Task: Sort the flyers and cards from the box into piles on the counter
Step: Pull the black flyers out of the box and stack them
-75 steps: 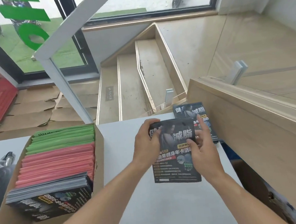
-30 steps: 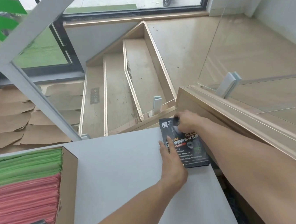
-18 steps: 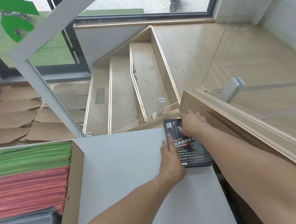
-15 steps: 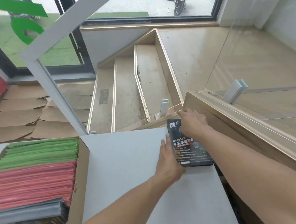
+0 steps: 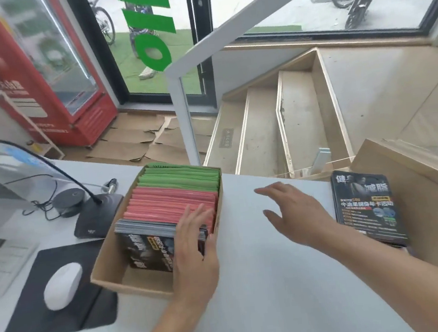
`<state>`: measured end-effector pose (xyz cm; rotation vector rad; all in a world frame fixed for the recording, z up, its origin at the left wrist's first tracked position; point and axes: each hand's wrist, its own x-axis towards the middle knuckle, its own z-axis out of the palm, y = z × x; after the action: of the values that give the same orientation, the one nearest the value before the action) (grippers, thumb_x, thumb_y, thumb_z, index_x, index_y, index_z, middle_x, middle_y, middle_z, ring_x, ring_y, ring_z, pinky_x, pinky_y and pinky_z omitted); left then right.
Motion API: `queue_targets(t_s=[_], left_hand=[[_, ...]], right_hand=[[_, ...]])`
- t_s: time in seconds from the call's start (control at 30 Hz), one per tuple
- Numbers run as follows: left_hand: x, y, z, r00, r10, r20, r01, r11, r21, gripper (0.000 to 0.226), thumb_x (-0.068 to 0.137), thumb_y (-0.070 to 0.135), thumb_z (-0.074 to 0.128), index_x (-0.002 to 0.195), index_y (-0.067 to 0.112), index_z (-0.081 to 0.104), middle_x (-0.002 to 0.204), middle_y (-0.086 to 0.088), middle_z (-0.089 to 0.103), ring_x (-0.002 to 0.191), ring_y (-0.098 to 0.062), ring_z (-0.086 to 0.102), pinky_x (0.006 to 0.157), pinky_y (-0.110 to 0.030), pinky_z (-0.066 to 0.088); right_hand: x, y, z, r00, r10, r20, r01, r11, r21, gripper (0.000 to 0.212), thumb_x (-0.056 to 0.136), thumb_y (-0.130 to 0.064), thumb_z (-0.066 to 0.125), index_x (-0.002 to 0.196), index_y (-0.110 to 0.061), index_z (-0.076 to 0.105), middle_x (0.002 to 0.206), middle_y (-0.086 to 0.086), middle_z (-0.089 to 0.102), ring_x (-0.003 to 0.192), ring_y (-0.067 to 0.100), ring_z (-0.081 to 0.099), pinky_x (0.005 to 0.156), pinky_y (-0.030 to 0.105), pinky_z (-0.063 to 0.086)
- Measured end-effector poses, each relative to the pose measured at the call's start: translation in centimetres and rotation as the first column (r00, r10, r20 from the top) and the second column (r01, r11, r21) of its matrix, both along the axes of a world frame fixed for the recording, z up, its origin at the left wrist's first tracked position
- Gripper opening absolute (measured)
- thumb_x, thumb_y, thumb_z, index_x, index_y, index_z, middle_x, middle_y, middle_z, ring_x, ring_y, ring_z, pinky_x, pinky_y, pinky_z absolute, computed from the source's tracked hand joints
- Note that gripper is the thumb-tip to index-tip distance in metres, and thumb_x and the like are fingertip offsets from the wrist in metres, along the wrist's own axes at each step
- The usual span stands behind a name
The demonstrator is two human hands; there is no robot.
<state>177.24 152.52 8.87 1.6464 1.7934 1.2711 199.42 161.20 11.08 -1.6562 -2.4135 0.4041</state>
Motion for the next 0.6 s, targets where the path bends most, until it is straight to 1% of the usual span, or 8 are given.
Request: queue_targets(t_s=[0.1, 0.2, 0.27, 0.33, 0.4, 0.47, 0.53, 0.6], left_hand=[[-5.1, -0.1, -1.0, 0.968, -0.017, -0.251, 0.0, 0.998, -0.066, 0.06, 0.095, 0.002, 0.058, 0.148, 0.027, 0.046, 0.162, 0.013, 0.03, 0.154, -0.008, 0.006, 0.125, -0.044, 0.013], [-8.6, -0.2, -2.0, 0.872, -0.092, -0.48, 0.005, 0.984, -0.18, 0.071, 0.097, 0.018, 0.059, 0.159, 0.03, 0.024, 0.168, 0.008, 0.007, 0.154, -0.012, -0.013, 0.126, -0.049, 0.003], [-9.8, -0.7, -2.5, 0.805, -0.157, -0.572, 0.0, 0.964, -0.265, 0.077, 0.099, 0.031, 0.058, 0.161, 0.032, 0.012, 0.168, 0.007, -0.006, 0.153, -0.016, -0.021, 0.126, -0.052, -0.001], [-10.4, -1.4, -3.0, 0.766, -0.223, -0.602, -0.009, 0.934, -0.357, 0.087, 0.099, 0.043, 0.055, 0.16, 0.034, -0.006, 0.165, 0.007, -0.025, 0.149, -0.019, -0.031, 0.125, -0.053, -0.004], [-10.4, -2.0, -3.2, 0.749, -0.255, -0.611, -0.013, 0.917, -0.399, 0.095, 0.098, 0.05, 0.054, 0.156, 0.034, -0.02, 0.16, 0.008, -0.037, 0.146, -0.02, -0.037, 0.124, -0.052, -0.007], [-10.3, -2.2, -3.2, 0.75, -0.247, -0.614, -0.013, 0.922, -0.387, 0.098, 0.097, 0.051, 0.054, 0.156, 0.033, -0.022, 0.16, 0.006, -0.037, 0.146, -0.021, -0.037, 0.125, -0.052, -0.007], [-10.3, -2.3, -3.1, 0.752, -0.239, -0.615, -0.017, 0.925, -0.38, 0.098, 0.097, 0.052, 0.053, 0.156, 0.031, -0.022, 0.16, 0.004, -0.037, 0.146, -0.021, -0.037, 0.125, -0.052, -0.006], [-10.4, -2.6, -3.1, 0.741, -0.246, -0.625, -0.018, 0.923, -0.384, 0.095, 0.098, 0.053, 0.049, 0.156, 0.03, -0.023, 0.16, 0.003, -0.038, 0.146, -0.021, -0.038, 0.125, -0.052, -0.006]], right_hand=[[-6.1, -3.0, -0.2, 0.976, 0.184, -0.12, -0.177, 0.982, 0.068, 0.048, 0.098, -0.035, 0.055, 0.146, -0.034, 0.045, 0.138, -0.014, 0.051, 0.127, 0.01, 0.044, 0.104, 0.027, 0.039], [-10.9, -5.4, -2.1, 0.962, 0.23, -0.15, -0.211, 0.969, 0.13, 0.052, 0.096, -0.031, 0.058, 0.147, -0.027, 0.047, 0.143, -0.01, 0.053, 0.133, 0.013, 0.042, 0.112, 0.033, 0.037], [-13.1, -6.5, -3.4, 0.969, 0.228, -0.098, -0.213, 0.966, 0.145, 0.058, 0.094, -0.03, 0.06, 0.149, -0.023, 0.045, 0.149, -0.005, 0.048, 0.141, 0.017, 0.038, 0.118, 0.036, 0.032], [-14.3, -7.4, -4.4, 0.98, 0.2, -0.003, -0.197, 0.966, 0.171, 0.063, 0.092, -0.031, 0.059, 0.151, -0.019, 0.042, 0.155, -0.001, 0.042, 0.147, 0.023, 0.032, 0.12, 0.037, 0.022], [-14.8, -8.0, -4.9, 0.984, 0.163, 0.072, -0.175, 0.961, 0.215, 0.066, 0.09, -0.033, 0.06, 0.151, -0.015, 0.042, 0.157, 0.003, 0.04, 0.149, 0.026, 0.028, 0.121, 0.039, 0.021], [-14.9, -8.7, -5.3, 0.986, 0.138, 0.092, -0.157, 0.956, 0.247, 0.066, 0.09, -0.032, 0.059, 0.151, -0.014, 0.042, 0.159, 0.005, 0.036, 0.151, 0.028, 0.023, 0.122, 0.043, 0.024], [-14.8, -9.4, -5.6, 0.987, 0.127, 0.101, -0.151, 0.947, 0.283, 0.064, 0.09, -0.029, 0.057, 0.15, -0.014, 0.042, 0.161, 0.007, 0.032, 0.153, 0.029, 0.017, 0.121, 0.044, 0.02], [-14.8, -9.9, -5.7, 0.988, 0.124, 0.09, -0.147, 0.934, 0.326, 0.059, 0.089, -0.023, 0.058, 0.147, -0.013, 0.048, 0.159, 0.009, 0.035, 0.152, 0.031, 0.018, 0.121, 0.046, 0.021]])
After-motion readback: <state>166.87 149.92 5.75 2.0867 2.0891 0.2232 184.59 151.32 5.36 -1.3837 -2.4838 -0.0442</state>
